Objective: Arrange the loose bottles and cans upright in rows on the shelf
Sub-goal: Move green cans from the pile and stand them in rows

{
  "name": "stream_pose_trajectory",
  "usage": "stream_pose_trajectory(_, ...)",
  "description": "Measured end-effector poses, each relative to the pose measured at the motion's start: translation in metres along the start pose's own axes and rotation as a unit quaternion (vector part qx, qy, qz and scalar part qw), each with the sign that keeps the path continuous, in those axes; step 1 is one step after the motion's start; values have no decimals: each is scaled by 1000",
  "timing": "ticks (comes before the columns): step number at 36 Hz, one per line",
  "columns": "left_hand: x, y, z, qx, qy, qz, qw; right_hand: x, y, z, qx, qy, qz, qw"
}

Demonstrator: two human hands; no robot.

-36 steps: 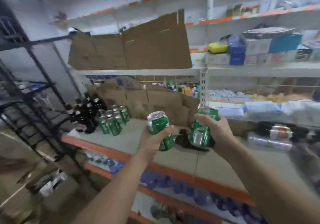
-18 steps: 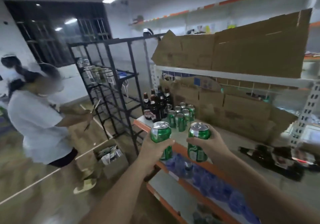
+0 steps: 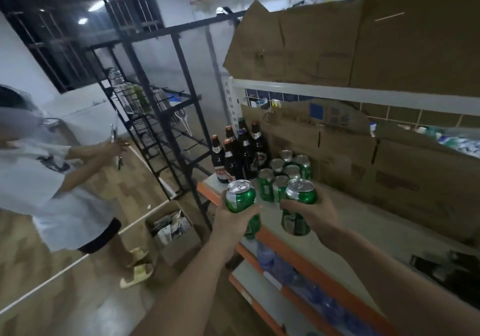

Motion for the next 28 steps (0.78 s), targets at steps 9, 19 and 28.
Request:
stream_pose_trajectory(9,-6,-64,-3,6,-25,-42,999,-26,-55,0,1,34,-47,998)
stream_pose_trajectory(19,-24,-150,-52,-14,-153,-145,977,-41,-68,24,-27,158,-54,986)
stream_pose_trajectory(28,-40,-221,-92,-54,-220,-299,927,-60,-88,87,-64,232,174,955)
Point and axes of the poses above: each hand's wrist, its own y-axis away from the middle knuckle, its own x-axis out of the back of the hand, z = x × y, the point moved 4 cm from there along -y, towards the middle knuckle, and after that the axes turned 7 degrees about z, right-handed, at the moved point
